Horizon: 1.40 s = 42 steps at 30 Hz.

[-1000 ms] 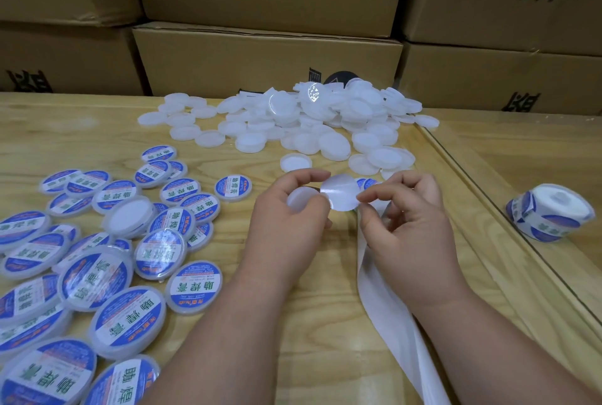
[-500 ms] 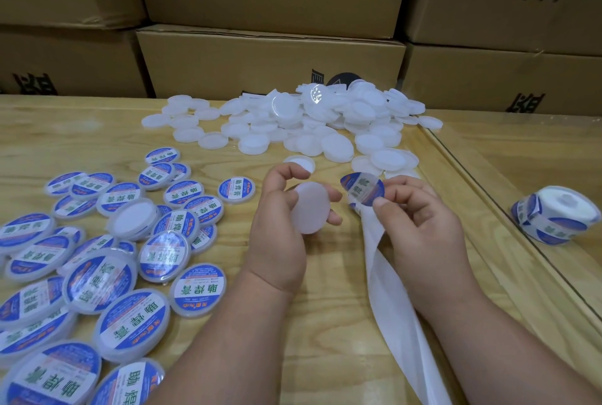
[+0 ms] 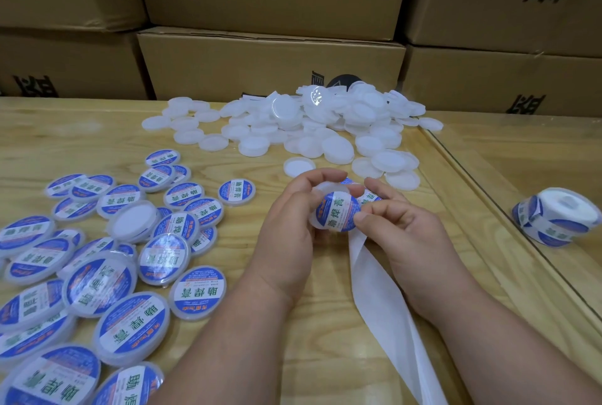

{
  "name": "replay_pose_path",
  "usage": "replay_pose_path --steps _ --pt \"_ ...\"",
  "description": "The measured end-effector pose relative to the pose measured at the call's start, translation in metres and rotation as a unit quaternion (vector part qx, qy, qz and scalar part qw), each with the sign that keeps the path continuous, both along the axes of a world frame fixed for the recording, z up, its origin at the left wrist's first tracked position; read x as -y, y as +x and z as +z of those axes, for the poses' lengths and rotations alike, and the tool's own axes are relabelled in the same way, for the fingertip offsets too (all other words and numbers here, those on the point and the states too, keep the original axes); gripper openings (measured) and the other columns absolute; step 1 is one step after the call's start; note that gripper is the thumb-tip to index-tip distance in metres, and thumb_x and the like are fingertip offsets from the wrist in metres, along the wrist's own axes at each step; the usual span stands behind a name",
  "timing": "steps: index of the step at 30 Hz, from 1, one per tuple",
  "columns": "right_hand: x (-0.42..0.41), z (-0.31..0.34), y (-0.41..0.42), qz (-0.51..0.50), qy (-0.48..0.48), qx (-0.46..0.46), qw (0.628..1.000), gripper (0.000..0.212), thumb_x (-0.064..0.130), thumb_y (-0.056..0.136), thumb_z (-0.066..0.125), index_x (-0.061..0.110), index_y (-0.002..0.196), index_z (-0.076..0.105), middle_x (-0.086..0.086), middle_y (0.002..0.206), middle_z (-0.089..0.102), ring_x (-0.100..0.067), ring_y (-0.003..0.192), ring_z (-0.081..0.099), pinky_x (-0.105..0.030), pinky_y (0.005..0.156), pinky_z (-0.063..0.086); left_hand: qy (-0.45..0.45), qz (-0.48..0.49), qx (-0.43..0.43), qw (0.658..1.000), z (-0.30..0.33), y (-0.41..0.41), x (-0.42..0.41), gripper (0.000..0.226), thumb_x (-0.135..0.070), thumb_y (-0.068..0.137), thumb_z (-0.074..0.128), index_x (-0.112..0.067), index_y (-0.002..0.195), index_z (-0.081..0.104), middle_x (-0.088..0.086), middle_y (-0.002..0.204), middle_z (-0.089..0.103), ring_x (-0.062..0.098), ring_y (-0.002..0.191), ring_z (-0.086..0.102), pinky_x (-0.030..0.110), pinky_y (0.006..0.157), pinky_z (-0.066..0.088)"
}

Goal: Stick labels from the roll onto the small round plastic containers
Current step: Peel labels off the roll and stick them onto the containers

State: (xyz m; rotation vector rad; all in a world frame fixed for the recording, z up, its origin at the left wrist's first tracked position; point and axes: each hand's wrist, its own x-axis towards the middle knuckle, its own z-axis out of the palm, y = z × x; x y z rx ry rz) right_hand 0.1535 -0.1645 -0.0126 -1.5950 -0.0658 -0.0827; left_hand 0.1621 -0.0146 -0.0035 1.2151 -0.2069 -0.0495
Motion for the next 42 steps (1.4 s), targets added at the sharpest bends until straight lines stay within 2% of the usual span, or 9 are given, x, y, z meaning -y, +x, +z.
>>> replay_pose_path --steps 2,7,14,22,27,32,35,38,42 --pt "0.0 0.001 0.0 -0.006 -0.01 0.001 1.0 0.019 0.005 0.091 0.069 0.011 0.076 0.079 0.005 0.142 0.059 0.02 0.132 0.038 -0.019 0.103 0.037 0.004 -0.005 0.004 1.0 0.0 0.0 0.001 0.027 -0.035 0.065 0.057 -0.038 0.087 0.073 0.006 0.107 0.077 0.015 0.082 0.068 0.021 0.058 0.046" --pt "-0.001 0.0 0.0 -0.016 -0.019 0.009 1.0 0.017 0.01 0.09 0.071 0.015 0.076 0.081 0.006 0.139 0.06 0.021 0.132 0.039 -0.017 0.099 0.037 -0.019 0.001 0.007 1.0 -0.004 0.002 0.001 0.033 -0.012 0.076 0.045 -0.021 0.096 0.07 0.011 0.104 0.077 0.013 0.081 0.071 0.015 0.058 0.05" --pt "0.0 -0.002 0.001 -0.019 -0.026 0.014 0.999 0.016 0.011 0.09 0.072 0.016 0.077 0.081 0.004 0.139 0.061 0.019 0.132 0.04 -0.023 0.108 0.038 -0.027 -0.015 0.011 0.999 -0.003 0.002 0.003 0.034 -0.008 0.073 0.044 -0.019 0.091 0.07 0.014 0.103 0.077 0.015 0.082 0.072 0.018 0.062 0.052" --pt "0.001 -0.003 0.001 -0.022 -0.031 0.02 0.999 0.015 0.014 0.09 0.073 0.015 0.076 0.08 0.007 0.135 0.064 0.019 0.131 0.041 -0.017 0.101 0.039 -0.02 -0.01 0.016 1.0 -0.004 0.002 0.004 0.039 -0.006 0.075 0.043 -0.028 0.085 0.074 0.014 0.106 0.076 0.022 0.096 0.072 0.025 0.079 0.058" --pt "0.0 -0.003 0.001 -0.019 -0.031 0.029 0.999 0.017 0.016 0.092 0.07 0.022 0.082 0.083 0.011 0.138 0.061 0.02 0.131 0.041 -0.014 0.099 0.036 0.024 0.034 0.017 0.999 -0.007 0.003 0.005 0.039 -0.006 0.074 0.045 -0.031 0.091 0.069 0.002 0.102 0.078 0.012 0.084 0.072 0.014 0.059 0.049" --pt "0.0 -0.004 0.002 -0.051 0.032 0.032 0.998 0.024 0.012 0.094 0.068 0.032 0.091 0.082 0.013 0.138 0.061 0.018 0.119 0.053 -0.014 0.099 0.046 0.019 0.116 0.003 0.993 -0.011 0.008 0.001 0.043 -0.009 0.074 0.067 -0.027 0.112 0.058 -0.001 0.102 0.078 0.017 0.091 0.075 0.014 0.06 0.049" --pt "0.0 -0.007 0.003 -0.062 0.041 0.027 0.997 0.026 0.012 0.095 0.067 0.033 0.091 0.082 0.014 0.137 0.061 0.013 0.119 0.057 -0.031 0.108 0.046 0.005 0.143 -0.012 0.99 -0.009 0.009 -0.001 0.033 -0.011 0.089 0.074 -0.025 0.113 0.056 0.0 0.098 0.079 0.015 0.075 0.073 0.016 0.055 0.048" --pt "0.0 -0.008 0.003 -0.066 0.03 0.031 0.997 0.029 0.011 0.095 0.066 0.036 0.091 0.081 0.018 0.134 0.062 0.013 0.116 0.058 -0.028 0.105 0.046 0.001 0.171 -0.051 0.984 -0.004 0.007 -0.004 0.009 -0.031 0.103 0.052 -0.027 0.109 0.058 0.001 0.09 0.079 0.014 0.046 0.058 0.019 0.045 0.043" --pt "0.0 -0.009 0.004 -0.068 0.026 0.032 0.997 0.029 0.01 0.095 0.066 0.035 0.088 0.081 0.019 0.131 0.064 0.016 0.111 0.06 -0.021 0.097 0.045 -0.056 0.238 -0.091 0.965 -0.002 0.009 -0.008 0.035 -0.034 0.107 0.036 -0.036 0.09 0.067 0.003 0.059 0.069 0.014 0.035 0.041 0.021 0.036 0.033"
